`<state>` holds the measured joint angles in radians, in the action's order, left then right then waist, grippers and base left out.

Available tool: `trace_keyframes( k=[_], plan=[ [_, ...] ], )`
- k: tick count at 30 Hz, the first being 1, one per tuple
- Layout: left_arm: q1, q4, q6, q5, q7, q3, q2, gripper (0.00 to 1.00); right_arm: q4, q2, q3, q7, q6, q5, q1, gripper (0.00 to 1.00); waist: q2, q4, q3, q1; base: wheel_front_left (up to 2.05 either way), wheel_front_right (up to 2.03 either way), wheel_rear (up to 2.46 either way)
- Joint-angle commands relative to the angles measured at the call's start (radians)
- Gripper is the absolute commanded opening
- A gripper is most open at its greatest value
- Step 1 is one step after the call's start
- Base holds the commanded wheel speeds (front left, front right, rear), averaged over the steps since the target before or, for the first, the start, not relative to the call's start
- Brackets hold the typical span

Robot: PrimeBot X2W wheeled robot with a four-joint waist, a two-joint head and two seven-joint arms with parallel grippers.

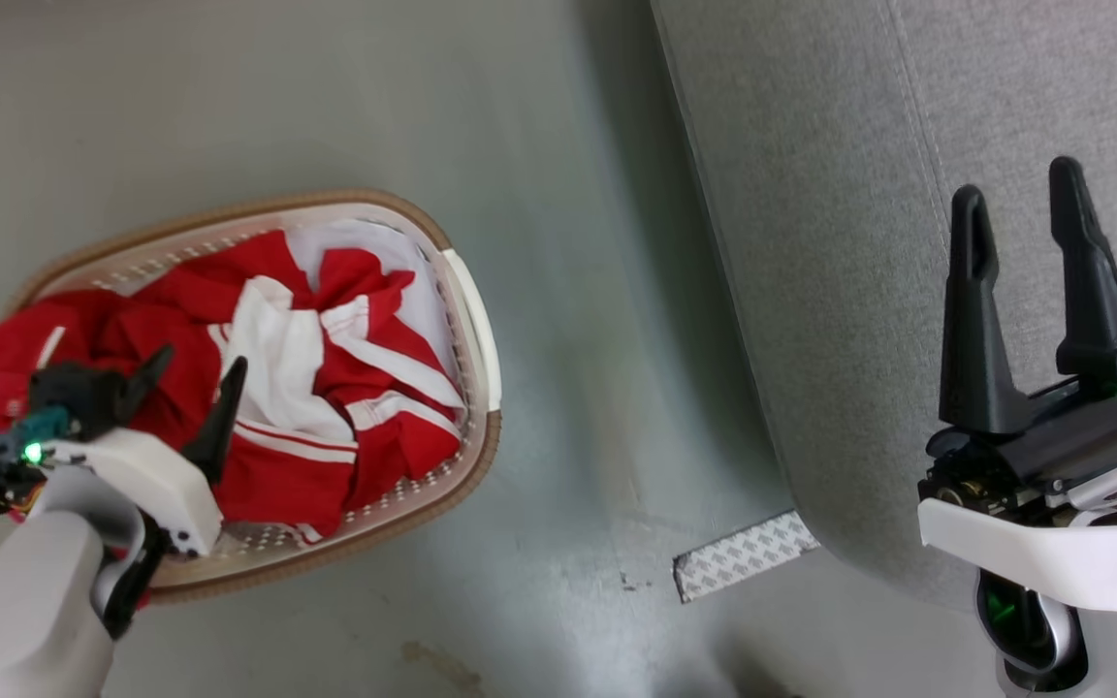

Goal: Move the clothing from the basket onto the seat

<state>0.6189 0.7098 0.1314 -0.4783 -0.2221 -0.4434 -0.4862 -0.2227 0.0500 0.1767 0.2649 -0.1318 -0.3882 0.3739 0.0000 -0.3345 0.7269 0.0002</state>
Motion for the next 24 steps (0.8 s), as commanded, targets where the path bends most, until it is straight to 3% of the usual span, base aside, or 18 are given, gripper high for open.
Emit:
trace_keyframes(
  k=[1, 14, 20, 21, 22, 23, 24],
  plan=[
    [0.028, 0.018, -0.002, -0.023, 0.011, -0.024, -0.014, 1.00, -0.012, 0.001, -0.005, -0.001, 0.002, -0.009, 0.016, 1.00, 0.0000, -0.016, 0.024, -0.0002, 0.00, 0.00, 0.00],
    [0.194, 0.216, -0.002, -0.135, 0.199, -0.243, -0.026, 1.00, -0.044, 0.001, 0.013, -0.001, 0.002, -0.021, 0.016, 1.00, 0.0000, -0.058, 0.087, -0.0002, 0.00, 0.00, 0.00],
    [0.234, 0.291, -0.002, -0.141, 0.226, -0.312, -0.020, 1.00, -0.047, 0.001, 0.031, -0.001, 0.002, -0.029, 0.027, 1.00, 0.0000, -0.084, 0.110, -0.0002, 0.00, 0.00, 0.00],
    [0.239, 0.299, -0.002, -0.146, 0.224, -0.320, -0.019, 0.61, -0.050, 0.001, 0.032, -0.001, 0.002, -0.028, 0.026, 1.00, 0.0000, -0.085, 0.112, -0.0002, 0.00, 0.00, 0.00],
    [0.245, 0.306, -0.002, -0.148, 0.219, -0.328, -0.019, 0.41, -0.052, 0.001, 0.031, -0.001, 0.002, -0.026, 0.023, 1.00, 0.0000, -0.085, 0.113, -0.0002, 0.00, 0.00, 0.00],
    [0.248, 0.311, -0.002, -0.153, 0.214, -0.335, -0.016, 0.00, -0.051, 0.001, 0.030, -0.001, 0.002, -0.022, 0.020, 1.00, 0.0000, -0.083, 0.113, -0.0002, 0.00, 0.00, 0.00],
    [0.248, 0.317, -0.002, -0.161, 0.211, -0.341, -0.015, 0.00, -0.045, 0.001, 0.033, -0.001, 0.002, -0.012, 0.018, 1.00, 0.0000, -0.081, 0.112, -0.0002, 0.00, 0.00, 0.00]
  ],
)
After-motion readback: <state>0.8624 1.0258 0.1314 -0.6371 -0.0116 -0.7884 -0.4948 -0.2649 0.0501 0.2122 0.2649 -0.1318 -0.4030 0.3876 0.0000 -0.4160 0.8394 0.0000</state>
